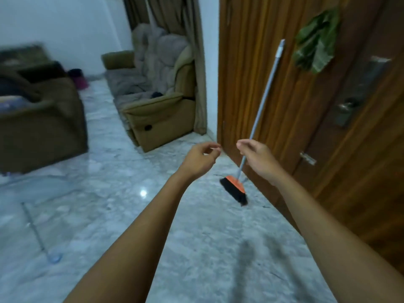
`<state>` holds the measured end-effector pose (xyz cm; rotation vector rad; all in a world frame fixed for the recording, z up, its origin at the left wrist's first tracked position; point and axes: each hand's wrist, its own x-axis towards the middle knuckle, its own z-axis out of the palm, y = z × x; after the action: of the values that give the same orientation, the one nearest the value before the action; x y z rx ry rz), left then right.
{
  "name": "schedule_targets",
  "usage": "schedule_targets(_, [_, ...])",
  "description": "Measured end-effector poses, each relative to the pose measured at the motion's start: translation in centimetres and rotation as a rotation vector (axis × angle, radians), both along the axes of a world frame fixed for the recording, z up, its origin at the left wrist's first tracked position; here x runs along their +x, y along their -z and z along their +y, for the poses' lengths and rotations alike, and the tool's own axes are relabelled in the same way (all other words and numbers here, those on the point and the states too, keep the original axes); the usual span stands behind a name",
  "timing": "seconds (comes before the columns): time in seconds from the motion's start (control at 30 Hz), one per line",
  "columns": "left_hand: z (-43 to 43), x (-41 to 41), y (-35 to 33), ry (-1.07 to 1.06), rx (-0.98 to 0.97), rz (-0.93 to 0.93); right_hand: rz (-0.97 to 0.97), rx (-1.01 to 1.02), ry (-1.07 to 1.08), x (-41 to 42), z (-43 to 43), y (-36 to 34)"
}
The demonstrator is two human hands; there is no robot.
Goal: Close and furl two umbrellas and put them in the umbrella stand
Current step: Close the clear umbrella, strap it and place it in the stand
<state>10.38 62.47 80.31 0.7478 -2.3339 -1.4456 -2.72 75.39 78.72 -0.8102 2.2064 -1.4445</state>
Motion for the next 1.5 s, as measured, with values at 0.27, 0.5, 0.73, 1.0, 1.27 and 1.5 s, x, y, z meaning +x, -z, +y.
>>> schedule_targets(0.27, [-5.4,13.9,-1.2,-0.429,-0.004,0.028,-0.015,0.026,-0.438,8.9,-12.2,0.2])
schedule_targets(0.5, [-6.3,25.0,-0.1,-0.792,-0.012,0.008,-0.108,0.021,-0.777,18.9,-18.9,1.9])
schedule_targets(0.73, [-8.2,35.0,1.5,-1.010,0.011,0.057,-0.113,0.091,-1.024,27.2,-24.8,3.5])
schedule_targets(1.0, [-16.0,47.9,4.5,-1.126,0.102,0.052,-0.125,0.158,-1.113,39.4,-34.3,5.8])
schedule_targets(1.27, [-26.3,57.4,7.9,-1.121,0.192,0.033,-0.195,0.278,-1.058,47.1,-43.4,10.4])
schedule_targets(1.5, [-39.0,62.8,14.6,-1.154,0.330,-0.021,-0.235,0.394,-1.028,52.1,-56.6,17.4])
